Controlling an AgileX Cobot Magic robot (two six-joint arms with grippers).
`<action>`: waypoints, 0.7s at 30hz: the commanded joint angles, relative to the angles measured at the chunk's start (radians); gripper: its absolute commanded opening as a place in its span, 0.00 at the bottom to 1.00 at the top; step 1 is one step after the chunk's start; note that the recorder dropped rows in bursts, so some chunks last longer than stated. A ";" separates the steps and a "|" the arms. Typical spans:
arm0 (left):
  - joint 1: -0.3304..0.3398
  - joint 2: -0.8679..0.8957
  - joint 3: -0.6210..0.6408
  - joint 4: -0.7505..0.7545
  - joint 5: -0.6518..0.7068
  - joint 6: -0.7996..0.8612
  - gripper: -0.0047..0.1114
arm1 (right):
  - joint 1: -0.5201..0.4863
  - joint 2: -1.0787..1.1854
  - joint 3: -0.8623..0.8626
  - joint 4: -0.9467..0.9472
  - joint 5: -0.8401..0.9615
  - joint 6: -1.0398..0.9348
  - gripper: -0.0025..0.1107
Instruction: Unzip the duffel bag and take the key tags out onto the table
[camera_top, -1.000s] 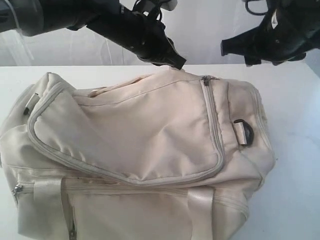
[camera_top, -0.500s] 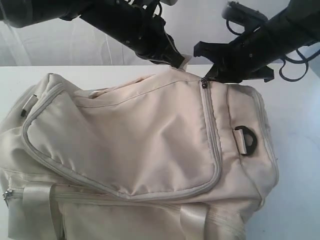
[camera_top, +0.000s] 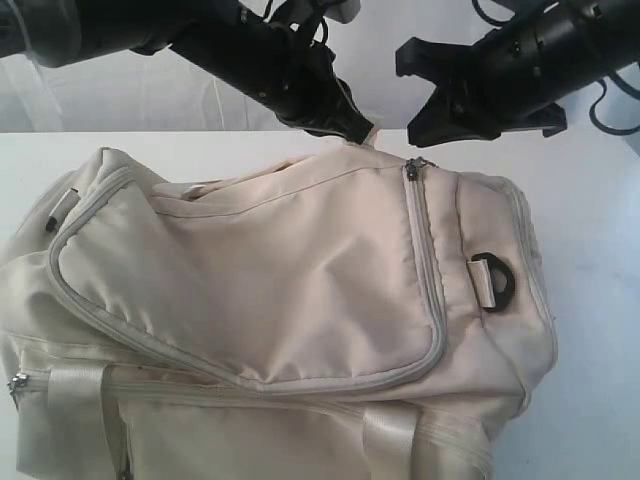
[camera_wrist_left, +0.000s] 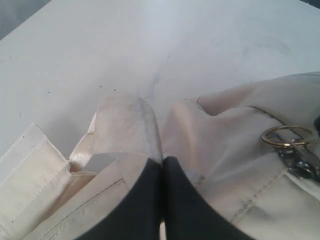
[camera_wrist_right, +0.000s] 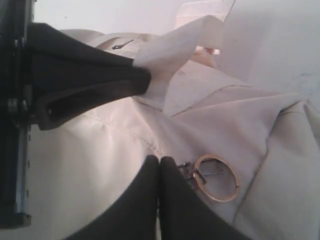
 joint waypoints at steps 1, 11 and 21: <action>0.000 -0.020 -0.009 -0.035 0.006 -0.005 0.04 | -0.011 -0.005 -0.002 -0.123 -0.045 0.024 0.02; 0.000 -0.020 -0.009 -0.035 0.009 -0.005 0.04 | -0.011 0.167 0.002 -0.211 -0.103 0.123 0.02; 0.000 -0.020 -0.009 -0.035 0.003 -0.005 0.04 | -0.011 0.100 -0.015 -0.047 -0.042 0.031 0.02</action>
